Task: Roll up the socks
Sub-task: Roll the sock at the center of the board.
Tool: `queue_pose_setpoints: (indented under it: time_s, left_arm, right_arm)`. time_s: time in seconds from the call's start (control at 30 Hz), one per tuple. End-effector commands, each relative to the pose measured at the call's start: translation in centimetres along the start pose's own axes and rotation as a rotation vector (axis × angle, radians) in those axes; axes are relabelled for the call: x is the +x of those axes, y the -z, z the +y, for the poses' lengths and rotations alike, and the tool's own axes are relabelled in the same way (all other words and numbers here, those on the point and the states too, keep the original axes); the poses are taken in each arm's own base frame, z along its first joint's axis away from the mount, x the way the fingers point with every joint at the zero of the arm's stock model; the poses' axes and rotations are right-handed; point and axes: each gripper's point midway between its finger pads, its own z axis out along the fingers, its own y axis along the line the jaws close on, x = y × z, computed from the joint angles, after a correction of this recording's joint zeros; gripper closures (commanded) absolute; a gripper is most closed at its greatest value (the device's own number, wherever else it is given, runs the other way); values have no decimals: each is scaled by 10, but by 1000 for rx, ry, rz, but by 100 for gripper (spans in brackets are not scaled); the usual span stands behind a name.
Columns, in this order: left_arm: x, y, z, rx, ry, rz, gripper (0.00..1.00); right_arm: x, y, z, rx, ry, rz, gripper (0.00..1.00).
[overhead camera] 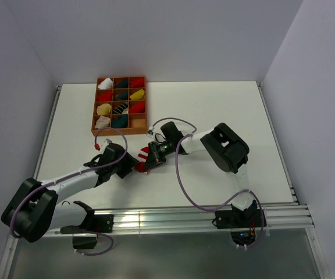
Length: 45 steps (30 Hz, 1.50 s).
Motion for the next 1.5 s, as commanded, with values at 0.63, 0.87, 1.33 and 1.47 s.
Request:
queue_pose_setpoints:
  time_s: [0.63,0.87,1.33,1.47]
  left_arm:
    - [20,-40,14,-177,-180,127,92]
    - [18,-31,-3,-220,-304,139,93]
    - [18,-17,-25,-273,-388,177,92]
    - [18,-15,-27,-268,-390,180,92]
  right_arm:
    - [-4,31,-10,298,175,-233,74]
    - [-24,81,-2,609,423,-514,57]
    - [-12,50,59,866,881,-620,48]
    - [-5,29,55,907,939,-583,48]
